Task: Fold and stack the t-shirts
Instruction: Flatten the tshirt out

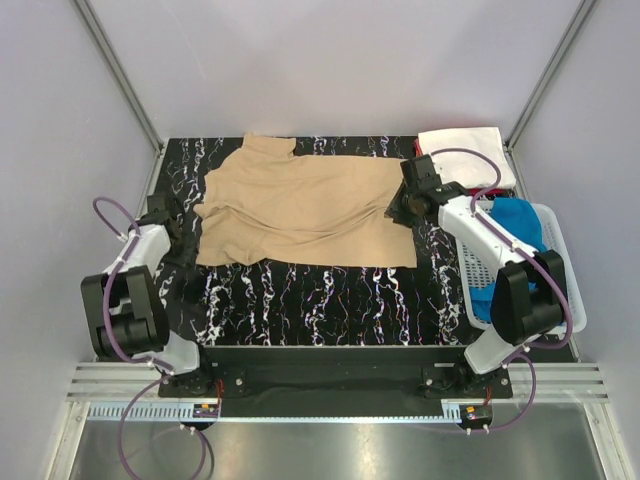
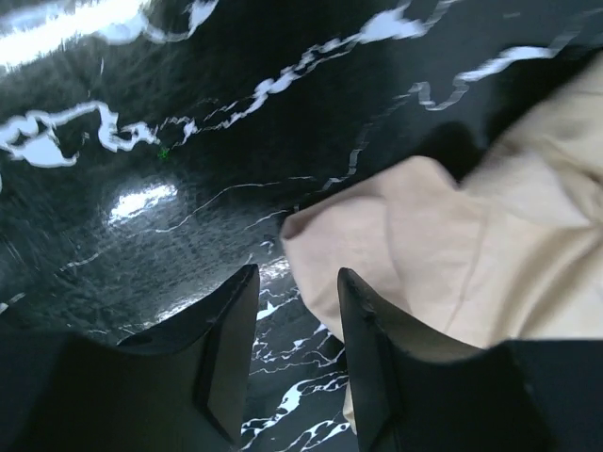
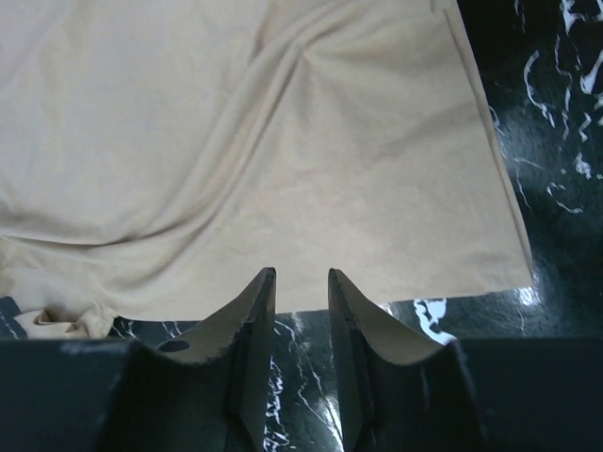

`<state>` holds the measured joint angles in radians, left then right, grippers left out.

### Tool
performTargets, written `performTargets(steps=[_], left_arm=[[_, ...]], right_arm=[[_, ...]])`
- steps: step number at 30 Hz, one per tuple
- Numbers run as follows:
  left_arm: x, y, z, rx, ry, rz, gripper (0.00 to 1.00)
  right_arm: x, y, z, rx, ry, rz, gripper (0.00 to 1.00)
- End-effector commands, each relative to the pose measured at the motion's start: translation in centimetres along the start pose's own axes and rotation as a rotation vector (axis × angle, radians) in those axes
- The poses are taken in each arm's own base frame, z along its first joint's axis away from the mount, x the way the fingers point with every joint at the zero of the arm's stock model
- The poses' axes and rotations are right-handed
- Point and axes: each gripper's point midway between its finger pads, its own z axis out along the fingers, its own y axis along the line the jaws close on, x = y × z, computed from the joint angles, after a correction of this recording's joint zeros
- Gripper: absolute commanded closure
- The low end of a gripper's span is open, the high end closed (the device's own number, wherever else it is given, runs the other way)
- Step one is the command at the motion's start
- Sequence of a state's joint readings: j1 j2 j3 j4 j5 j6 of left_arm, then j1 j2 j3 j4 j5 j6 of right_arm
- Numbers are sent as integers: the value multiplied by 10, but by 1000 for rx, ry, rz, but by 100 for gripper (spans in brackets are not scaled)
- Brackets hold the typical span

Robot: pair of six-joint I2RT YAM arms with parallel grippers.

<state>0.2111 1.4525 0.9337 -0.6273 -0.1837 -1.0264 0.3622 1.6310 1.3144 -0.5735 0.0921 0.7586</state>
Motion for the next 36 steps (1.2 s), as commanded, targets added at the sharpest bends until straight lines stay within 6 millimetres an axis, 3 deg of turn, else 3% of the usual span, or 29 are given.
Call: performTargets(steps=[1, 9, 19, 36], left_arm=[[11, -19, 4, 10, 102, -145, 56], [17, -24, 29, -130, 195, -212, 56], [-6, -40, 23, -171, 139, -266, 58], [9, -29, 53, -274, 194, -249, 57]], right_arm=[[4, -11, -8, 11, -15, 17, 64], [6, -15, -13, 7, -26, 9, 64], [4, -15, -11, 11, -32, 3, 64], [-2, -13, -13, 10, -51, -4, 64]])
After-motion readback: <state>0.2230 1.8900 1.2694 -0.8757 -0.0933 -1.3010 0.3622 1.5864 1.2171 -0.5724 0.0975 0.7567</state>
